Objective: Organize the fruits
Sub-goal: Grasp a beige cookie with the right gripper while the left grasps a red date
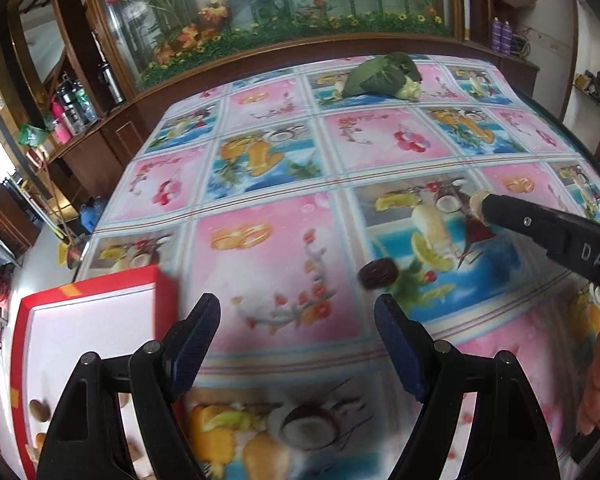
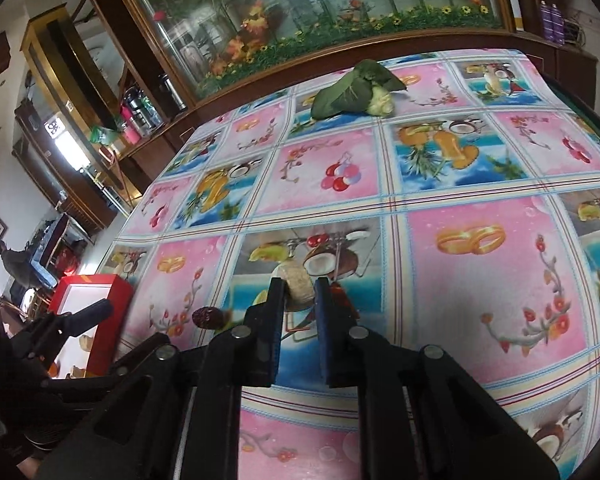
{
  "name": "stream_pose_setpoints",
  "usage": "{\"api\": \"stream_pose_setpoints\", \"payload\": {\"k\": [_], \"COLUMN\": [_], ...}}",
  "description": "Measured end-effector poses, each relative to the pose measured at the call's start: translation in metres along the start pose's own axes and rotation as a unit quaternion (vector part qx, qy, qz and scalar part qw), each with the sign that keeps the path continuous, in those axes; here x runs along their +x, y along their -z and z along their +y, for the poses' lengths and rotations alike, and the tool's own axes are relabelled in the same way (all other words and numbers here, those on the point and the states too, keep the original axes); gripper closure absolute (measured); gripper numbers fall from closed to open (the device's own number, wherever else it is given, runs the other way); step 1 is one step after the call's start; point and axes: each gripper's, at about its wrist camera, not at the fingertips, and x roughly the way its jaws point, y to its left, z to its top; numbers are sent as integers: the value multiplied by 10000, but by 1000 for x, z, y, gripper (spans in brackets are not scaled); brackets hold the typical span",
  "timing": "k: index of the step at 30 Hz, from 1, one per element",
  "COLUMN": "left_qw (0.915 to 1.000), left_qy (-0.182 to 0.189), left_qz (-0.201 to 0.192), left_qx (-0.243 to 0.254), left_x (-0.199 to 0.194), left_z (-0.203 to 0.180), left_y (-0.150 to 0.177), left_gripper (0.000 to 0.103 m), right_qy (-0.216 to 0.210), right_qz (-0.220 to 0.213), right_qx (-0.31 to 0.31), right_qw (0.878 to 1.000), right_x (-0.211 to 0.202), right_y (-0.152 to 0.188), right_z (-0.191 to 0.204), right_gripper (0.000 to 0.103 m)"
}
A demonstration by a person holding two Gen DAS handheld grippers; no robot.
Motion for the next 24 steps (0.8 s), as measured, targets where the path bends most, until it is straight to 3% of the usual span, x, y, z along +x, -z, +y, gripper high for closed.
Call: {"api": "stream_pose_setpoints", "payload": {"k": [10, 13, 15, 19, 24], "left_qw": [9996, 9993, 9986, 9970, 9962], "left_qy": [280, 349, 480, 686, 802], "left_qz": [29, 145, 197, 331, 298], "left_qx": [56, -34, -56, -135, -167], "left_x": [18, 26, 30, 36, 33], "left_z": [-19, -17, -18, -18, -19], "left_y": [-17, -18, -17, -15, -13], "left_gripper": [25, 42, 47, 75, 82], "right_qy": [-11, 3, 13, 17, 35], "right_qz": [-4, -23, -18, 11, -20], "right_qx": [12, 41, 63, 49, 34], "right_qw": [10000, 10000, 10000, 10000, 10000], "right_x": [0, -1, 0, 1, 1], "right_y": [-2, -2, -3, -2, -2], "right_z": [0, -3, -4, -4, -3], "right_gripper": [86, 86, 86, 86, 86]}}
